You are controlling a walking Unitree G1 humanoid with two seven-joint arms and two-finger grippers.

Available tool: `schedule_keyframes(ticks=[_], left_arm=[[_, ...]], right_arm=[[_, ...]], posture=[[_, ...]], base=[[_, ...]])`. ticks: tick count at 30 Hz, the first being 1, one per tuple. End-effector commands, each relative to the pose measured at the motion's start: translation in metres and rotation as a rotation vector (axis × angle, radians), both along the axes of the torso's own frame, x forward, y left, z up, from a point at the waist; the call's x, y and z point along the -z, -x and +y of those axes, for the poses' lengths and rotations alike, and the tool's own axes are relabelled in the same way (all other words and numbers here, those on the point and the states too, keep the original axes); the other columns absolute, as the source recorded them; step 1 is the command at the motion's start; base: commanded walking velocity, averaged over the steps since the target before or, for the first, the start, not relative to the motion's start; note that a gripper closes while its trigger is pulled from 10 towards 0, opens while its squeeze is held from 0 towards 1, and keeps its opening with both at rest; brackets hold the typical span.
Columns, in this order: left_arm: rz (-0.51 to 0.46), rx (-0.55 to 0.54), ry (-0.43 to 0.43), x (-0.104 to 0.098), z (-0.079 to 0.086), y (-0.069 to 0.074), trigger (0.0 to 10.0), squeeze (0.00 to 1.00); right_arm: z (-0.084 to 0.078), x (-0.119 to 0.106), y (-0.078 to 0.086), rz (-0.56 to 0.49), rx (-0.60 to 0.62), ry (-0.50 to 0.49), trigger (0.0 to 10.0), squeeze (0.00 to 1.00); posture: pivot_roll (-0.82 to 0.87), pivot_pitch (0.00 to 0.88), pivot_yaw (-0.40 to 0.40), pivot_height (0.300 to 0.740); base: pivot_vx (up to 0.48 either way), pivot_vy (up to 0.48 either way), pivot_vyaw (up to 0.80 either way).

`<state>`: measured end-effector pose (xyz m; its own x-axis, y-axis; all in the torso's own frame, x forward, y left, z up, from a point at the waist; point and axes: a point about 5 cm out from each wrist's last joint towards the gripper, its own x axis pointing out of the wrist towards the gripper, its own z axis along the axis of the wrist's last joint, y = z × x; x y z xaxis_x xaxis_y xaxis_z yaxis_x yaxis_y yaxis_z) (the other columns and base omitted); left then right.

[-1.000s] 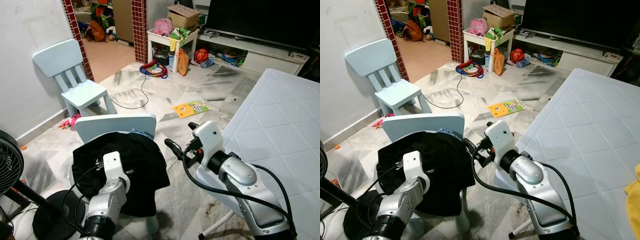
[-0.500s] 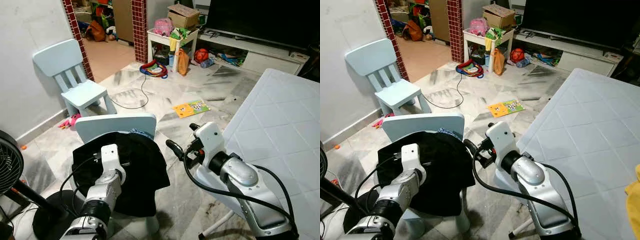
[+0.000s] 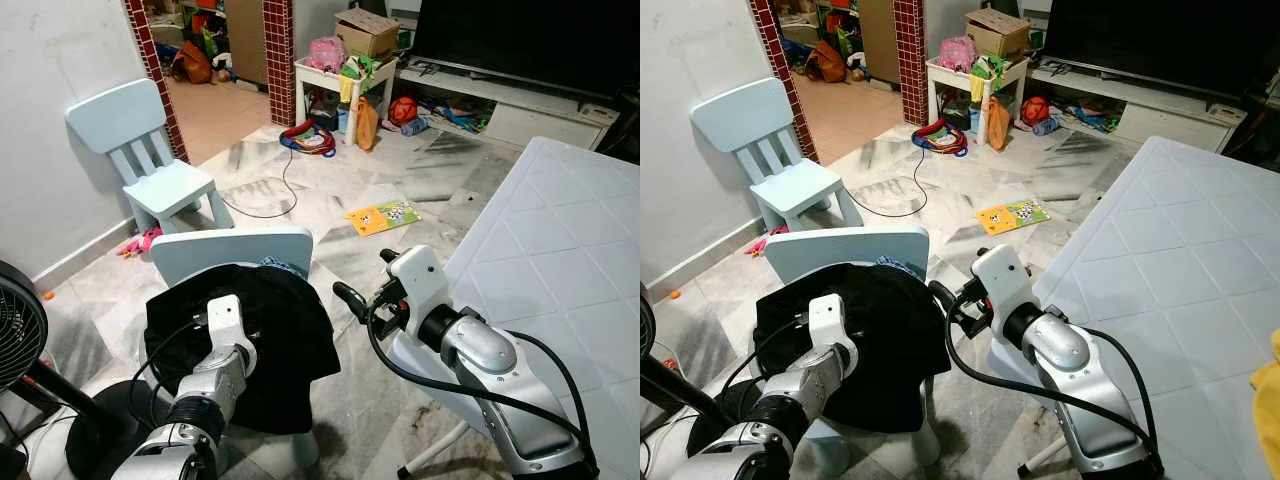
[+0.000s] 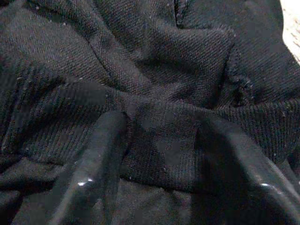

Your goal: Hang hanger

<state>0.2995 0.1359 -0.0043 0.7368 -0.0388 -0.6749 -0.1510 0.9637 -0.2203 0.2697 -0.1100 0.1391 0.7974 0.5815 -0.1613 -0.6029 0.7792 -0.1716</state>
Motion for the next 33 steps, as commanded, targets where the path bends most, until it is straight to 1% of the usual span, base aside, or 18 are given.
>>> schedule_keyframes(ticks=[1, 17, 21, 22, 24, 25, 27, 30, 32, 33], left_arm=[[-0.006, 0.010, 0.006, -0.002, -0.001, -0.003, 0.0, 0.00], [-0.039, -0.005, -0.003, -0.006, -0.001, -0.008, 0.0, 0.00], [-0.091, 0.001, -0.056, -0.013, 0.001, -0.014, 0.0, 0.00], [-0.091, 0.001, -0.056, -0.013, 0.001, -0.014, 0.0, 0.00], [-0.146, 0.013, -0.097, -0.020, 0.002, -0.020, 0.0, 0.00], [-0.146, 0.013, -0.097, -0.020, 0.002, -0.020, 0.0, 0.00], [-0.176, 0.030, -0.124, -0.024, 0.003, -0.022, 0.0, 0.00], [-0.181, 0.036, -0.133, -0.025, 0.004, -0.023, 0.0, 0.00], [-0.219, 0.066, -0.189, -0.030, 0.008, -0.026, 0.0, 0.00], [-0.219, 0.066, -0.189, -0.030, 0.008, -0.026, 0.0, 0.00]], right_arm=[[0.003, -0.004, 0.002, -0.013, -0.017, 0.006, 10.0, 0.00], [0.005, -0.001, 0.001, -0.002, -0.041, 0.019, 10.0, 0.00], [0.005, -0.002, -0.001, -0.007, -0.046, 0.023, 10.0, 0.00], [0.005, -0.002, -0.001, -0.007, -0.046, 0.023, 10.0, 0.00], [0.006, -0.002, -0.002, -0.009, -0.048, 0.023, 10.0, 0.00], [0.006, -0.002, -0.002, -0.009, -0.048, 0.023, 10.0, 0.00], [0.006, -0.002, -0.003, -0.012, -0.051, 0.023, 10.0, 0.00], [0.007, -0.002, -0.003, -0.013, -0.052, 0.023, 10.0, 0.00], [0.008, -0.002, -0.005, -0.015, -0.055, 0.023, 10.0, 0.00], [0.008, -0.002, -0.005, -0.015, -0.055, 0.023, 10.0, 0.00]], posture=[[-0.20, 0.000, 0.021, 0.740], [-0.20, 0.000, 0.025, 0.740], [-0.20, 0.000, 0.023, 0.740], [-0.20, 0.000, 0.023, 0.740], [-0.19, 0.000, 0.020, 0.740], [-0.19, 0.000, 0.020, 0.740], [-0.19, 0.000, 0.019, 0.740], [-0.19, 0.000, 0.019, 0.740], [-0.18, 0.000, 0.019, 0.740], [-0.18, 0.000, 0.019, 0.740]], base=[[0.000, 0.000, 0.00], [0.000, 0.000, 0.00], [0.000, 0.000, 0.00], [0.000, 0.000, 0.00], [0.000, 0.000, 0.00], [0.000, 0.000, 0.00], [0.000, 0.000, 0.00], [0.000, 0.000, 0.00], [0.000, 0.000, 0.00], [0.000, 0.000, 0.00]])
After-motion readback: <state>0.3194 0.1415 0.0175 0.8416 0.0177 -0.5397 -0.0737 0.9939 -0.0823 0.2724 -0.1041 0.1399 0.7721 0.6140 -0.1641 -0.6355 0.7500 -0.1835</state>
